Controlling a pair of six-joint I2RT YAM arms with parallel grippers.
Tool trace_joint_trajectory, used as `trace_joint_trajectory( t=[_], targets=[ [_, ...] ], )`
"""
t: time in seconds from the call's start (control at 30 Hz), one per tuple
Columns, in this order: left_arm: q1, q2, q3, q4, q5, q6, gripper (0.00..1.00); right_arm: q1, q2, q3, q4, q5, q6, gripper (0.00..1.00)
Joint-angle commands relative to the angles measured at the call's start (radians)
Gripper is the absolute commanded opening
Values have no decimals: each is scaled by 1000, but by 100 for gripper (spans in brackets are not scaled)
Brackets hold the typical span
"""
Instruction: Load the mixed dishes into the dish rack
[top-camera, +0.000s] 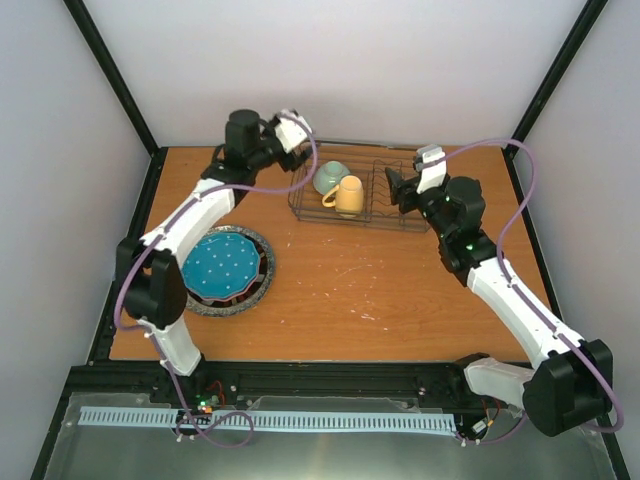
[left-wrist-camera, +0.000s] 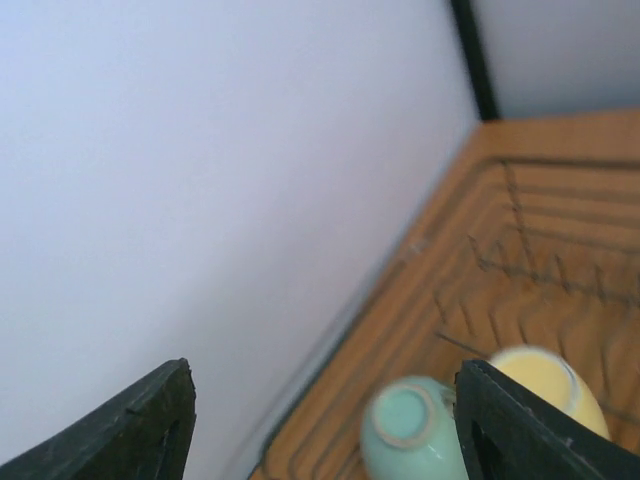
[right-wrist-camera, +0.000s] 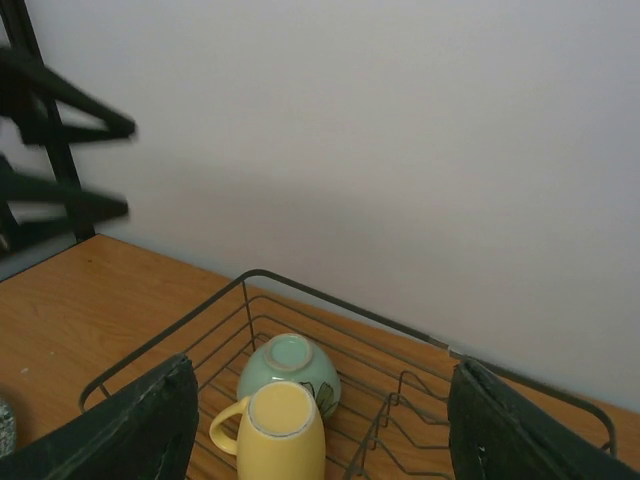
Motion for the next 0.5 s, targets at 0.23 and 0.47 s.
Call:
trace_joint_trajectory(
  t=[0.23,0.47],
  targets=[
    [310,-235,207,-717,-176,-625,65,65,112,303,-524,-295,139,58],
    [710,-389,-95,-792,170,-704,64,325,415,570,-859,-312,148,56]
  ],
)
